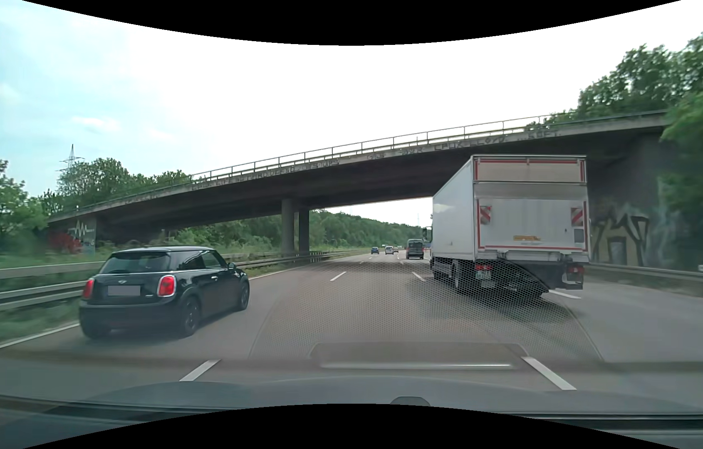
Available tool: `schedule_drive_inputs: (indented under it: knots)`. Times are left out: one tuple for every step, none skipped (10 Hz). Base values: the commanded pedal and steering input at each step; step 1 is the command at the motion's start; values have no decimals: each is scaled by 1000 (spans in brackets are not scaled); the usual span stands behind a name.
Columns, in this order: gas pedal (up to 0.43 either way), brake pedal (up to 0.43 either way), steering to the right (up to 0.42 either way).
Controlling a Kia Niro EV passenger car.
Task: Follow the waypoints while adhering to traffic rules and regulations
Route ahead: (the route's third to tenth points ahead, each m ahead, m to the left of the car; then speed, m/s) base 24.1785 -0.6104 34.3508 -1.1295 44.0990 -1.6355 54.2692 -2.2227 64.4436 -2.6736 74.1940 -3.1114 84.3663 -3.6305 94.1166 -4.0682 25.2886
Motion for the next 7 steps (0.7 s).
schedule_drive_inputs:
  knots:
    - [280, 0, 0]
    - [280, 0, 0]
    - [280, 0, 0]
    - [280, 0, 0]
    - [280, 0, 1]
    - [280, 0, 1]
    - [280, 0, 2]
